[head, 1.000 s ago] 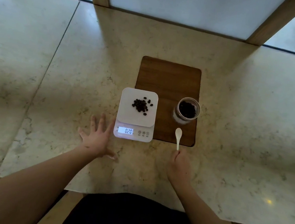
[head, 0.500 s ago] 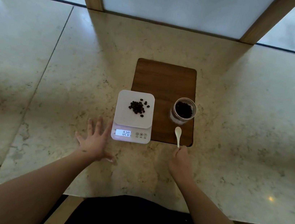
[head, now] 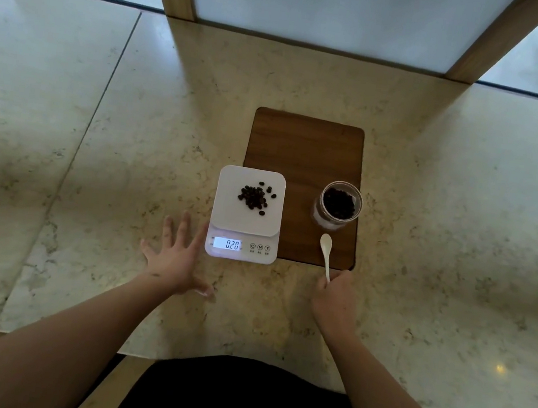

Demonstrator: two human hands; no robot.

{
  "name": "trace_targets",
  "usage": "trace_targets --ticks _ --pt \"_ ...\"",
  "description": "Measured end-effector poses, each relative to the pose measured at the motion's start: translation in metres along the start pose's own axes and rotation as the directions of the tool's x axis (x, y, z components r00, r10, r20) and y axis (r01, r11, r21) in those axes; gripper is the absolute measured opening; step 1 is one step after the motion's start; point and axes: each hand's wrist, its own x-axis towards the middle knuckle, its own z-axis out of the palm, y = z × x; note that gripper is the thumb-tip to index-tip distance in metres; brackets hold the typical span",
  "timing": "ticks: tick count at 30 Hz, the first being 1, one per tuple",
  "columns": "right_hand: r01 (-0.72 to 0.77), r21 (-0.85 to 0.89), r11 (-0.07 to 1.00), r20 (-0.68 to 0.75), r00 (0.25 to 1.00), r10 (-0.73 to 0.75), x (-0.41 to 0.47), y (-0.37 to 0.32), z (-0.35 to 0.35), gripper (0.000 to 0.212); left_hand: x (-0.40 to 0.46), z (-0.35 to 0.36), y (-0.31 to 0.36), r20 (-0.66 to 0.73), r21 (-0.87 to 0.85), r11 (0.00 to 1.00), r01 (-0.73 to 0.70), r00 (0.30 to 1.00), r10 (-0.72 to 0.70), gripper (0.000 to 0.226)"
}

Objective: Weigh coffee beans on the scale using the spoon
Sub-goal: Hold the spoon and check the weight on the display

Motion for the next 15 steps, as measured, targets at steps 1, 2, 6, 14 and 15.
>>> trace_targets --ticks 1,2,6,14,15 --pt "0.000 -0.007 1.000 -0.003 1.000 0.000 -0.0001 0.0005 0.0003 0.016 -0.0006 -0.0007 0.0004 0.003 -0.001 1.000 0.000 1.000 0.000 0.156" --pt "0.000 -0.015 1.000 -0.004 1.000 0.000 -0.0002 0.0008 0.0003 0.016 -0.0013 -0.0014 0.0009 0.007 -0.004 1.000 0.000 1.000 0.000 0.156" --pt "0.014 -0.089 0.996 0.015 1.000 -0.012 0.0002 0.0025 -0.0011 0.019 -0.0034 -0.0031 0.0034 0.031 0.001 1.000 0.003 1.000 -0.004 0.156" --pt "0.137 -0.320 0.937 0.123 0.987 -0.102 0.0083 0.0044 -0.0052 0.018 -0.0034 -0.0051 0.0061 0.050 0.016 1.000 0.009 0.999 -0.010 0.156" --pt "0.151 -0.355 0.923 0.124 0.986 -0.113 0.0090 0.0035 -0.0054 0.018 -0.0032 -0.0056 0.0066 0.055 0.019 1.000 0.012 0.998 -0.013 0.156"
